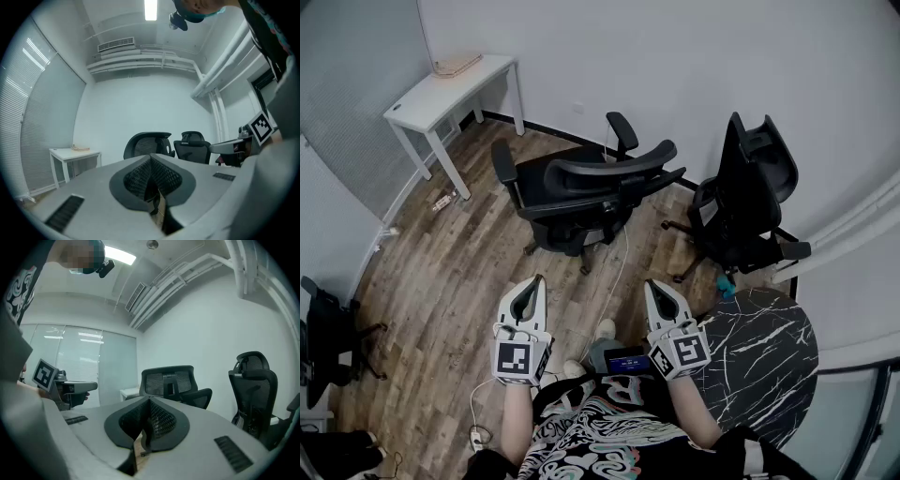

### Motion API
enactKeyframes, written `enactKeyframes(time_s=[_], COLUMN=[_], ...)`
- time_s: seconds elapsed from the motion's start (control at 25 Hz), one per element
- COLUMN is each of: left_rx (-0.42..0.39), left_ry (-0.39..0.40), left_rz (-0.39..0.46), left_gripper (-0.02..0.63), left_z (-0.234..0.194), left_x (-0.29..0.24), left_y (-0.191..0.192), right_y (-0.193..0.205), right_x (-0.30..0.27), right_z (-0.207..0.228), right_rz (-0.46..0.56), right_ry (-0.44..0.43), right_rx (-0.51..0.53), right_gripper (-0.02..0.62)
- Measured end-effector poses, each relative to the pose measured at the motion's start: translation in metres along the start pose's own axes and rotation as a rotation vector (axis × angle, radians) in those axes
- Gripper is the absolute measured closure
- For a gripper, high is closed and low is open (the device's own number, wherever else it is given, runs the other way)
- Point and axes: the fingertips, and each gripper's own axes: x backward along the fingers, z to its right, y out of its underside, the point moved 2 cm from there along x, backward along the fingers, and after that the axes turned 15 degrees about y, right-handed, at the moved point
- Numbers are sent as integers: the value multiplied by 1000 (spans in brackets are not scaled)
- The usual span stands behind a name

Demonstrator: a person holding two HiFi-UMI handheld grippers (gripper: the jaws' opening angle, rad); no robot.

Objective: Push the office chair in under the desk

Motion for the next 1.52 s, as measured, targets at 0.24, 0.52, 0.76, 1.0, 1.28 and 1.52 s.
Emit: enactKeyframes(time_s=[0.24, 0.52, 0.76, 1.0, 1.28, 1.52], left_rx=[6, -7, -21, -67, -107, -105], left_ry=[24, 38, 37, 12, 30, 25], left_rz=[-21, -34, -55, -43, -101, -130], left_gripper=[584, 584, 584, 584, 584, 583], left_z=[5, 11, 6, -15, -36, -56], left_x=[0, 2, -3, -39, -94, -130], left_y=[3, 2, 7, -1, -9, -3], right_y=[-1, -2, 2, -8, -12, -5], right_x=[3, 6, -7, -47, -110, -150], right_z=[-3, 0, 5, 26, 43, 54], right_rz=[4, -2, 4, 26, 19, -17], right_ry=[-2, 12, 23, 23, 5, -5], right_rx=[0, 7, 6, -10, -10, 0], right_gripper=[577, 577, 577, 578, 577, 578])
